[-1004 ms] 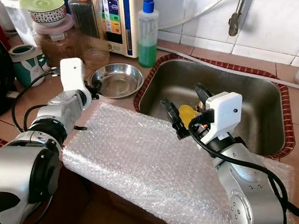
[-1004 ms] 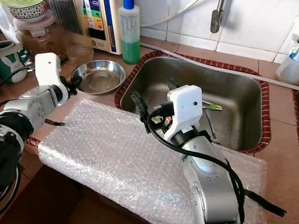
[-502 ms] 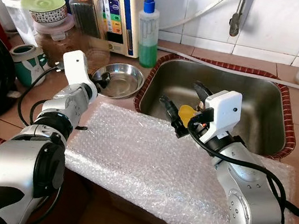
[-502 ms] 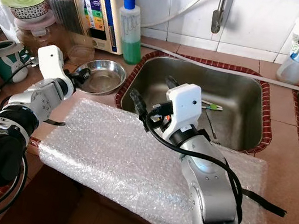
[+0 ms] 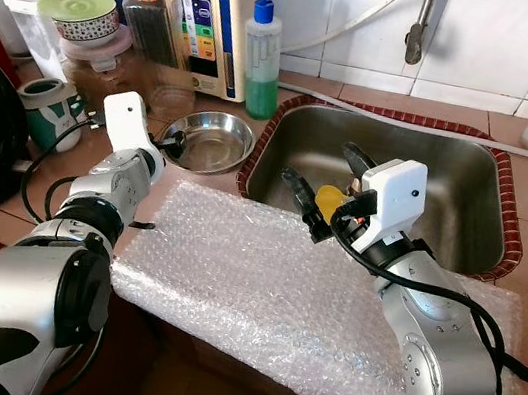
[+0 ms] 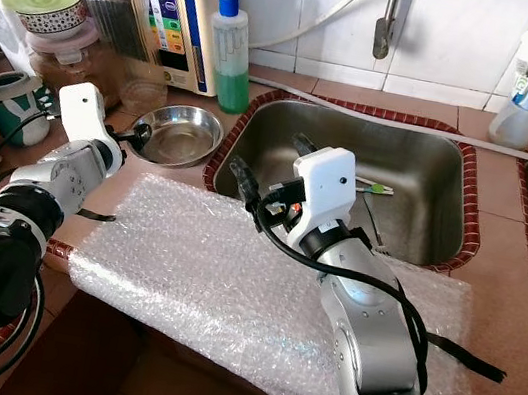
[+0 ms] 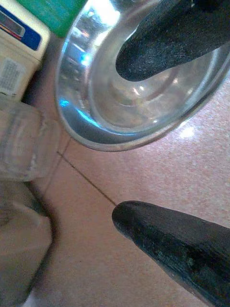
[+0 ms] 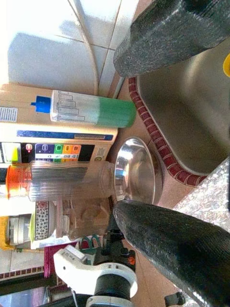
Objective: Kitchen organization
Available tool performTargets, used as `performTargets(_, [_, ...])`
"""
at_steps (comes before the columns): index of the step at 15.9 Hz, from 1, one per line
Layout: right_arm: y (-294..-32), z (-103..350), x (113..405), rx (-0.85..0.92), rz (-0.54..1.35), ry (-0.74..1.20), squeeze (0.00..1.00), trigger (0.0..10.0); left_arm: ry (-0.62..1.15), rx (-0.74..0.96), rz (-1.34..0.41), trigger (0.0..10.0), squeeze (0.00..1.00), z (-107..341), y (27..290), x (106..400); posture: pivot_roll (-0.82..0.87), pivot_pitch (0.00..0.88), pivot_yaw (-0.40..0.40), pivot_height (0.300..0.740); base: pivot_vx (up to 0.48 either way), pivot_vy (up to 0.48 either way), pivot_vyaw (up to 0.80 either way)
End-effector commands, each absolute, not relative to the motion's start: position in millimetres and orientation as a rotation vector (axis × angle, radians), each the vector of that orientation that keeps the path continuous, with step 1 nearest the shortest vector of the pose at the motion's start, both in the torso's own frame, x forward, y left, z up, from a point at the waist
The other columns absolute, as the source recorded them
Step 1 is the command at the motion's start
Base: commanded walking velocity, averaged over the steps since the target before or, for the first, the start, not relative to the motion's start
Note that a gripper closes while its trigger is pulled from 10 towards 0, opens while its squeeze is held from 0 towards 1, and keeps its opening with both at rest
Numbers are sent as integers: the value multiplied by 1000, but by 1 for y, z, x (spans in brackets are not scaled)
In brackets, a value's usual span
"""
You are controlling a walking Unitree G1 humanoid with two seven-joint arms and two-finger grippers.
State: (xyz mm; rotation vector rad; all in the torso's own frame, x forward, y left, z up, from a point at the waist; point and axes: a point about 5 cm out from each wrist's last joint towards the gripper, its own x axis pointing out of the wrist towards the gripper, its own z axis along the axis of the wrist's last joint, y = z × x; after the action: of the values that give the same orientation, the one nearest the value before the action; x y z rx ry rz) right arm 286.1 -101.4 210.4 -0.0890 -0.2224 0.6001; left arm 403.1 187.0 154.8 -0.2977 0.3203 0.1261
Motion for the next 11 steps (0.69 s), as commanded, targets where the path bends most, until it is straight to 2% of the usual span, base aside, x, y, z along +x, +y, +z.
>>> performTargets(1, [-100, 214, 287, -89, 600, -242, 620, 10000, 388, -266, 116, 10000, 0, 141, 188, 398, -73, 80, 169, 740, 0, 0, 0])
performTargets(8, [-100, 212, 285, -93, 600, -235, 616, 10000, 449, -274, 75, 10000, 0, 125, 180, 392, -74, 80, 173, 740, 0, 0, 0])
performTargets(9, [-100, 212, 286, -94, 600, -234, 616, 10000, 452, -272, 76, 9137, 0, 124, 180, 391, -74, 80, 173, 740, 0, 0, 0])
performTargets(10, [-101, 211, 286, -96, 600, -232, 620, 10000, 449, -274, 81, 0, 0, 123, 181, 391, -74, 79, 171, 740, 0, 0, 0])
performTargets(11, [-101, 211, 286, -98, 600, -232, 616, 10000, 447, -277, 85, 0, 0, 123, 182, 391, -73, 79, 170, 740, 0, 0, 0])
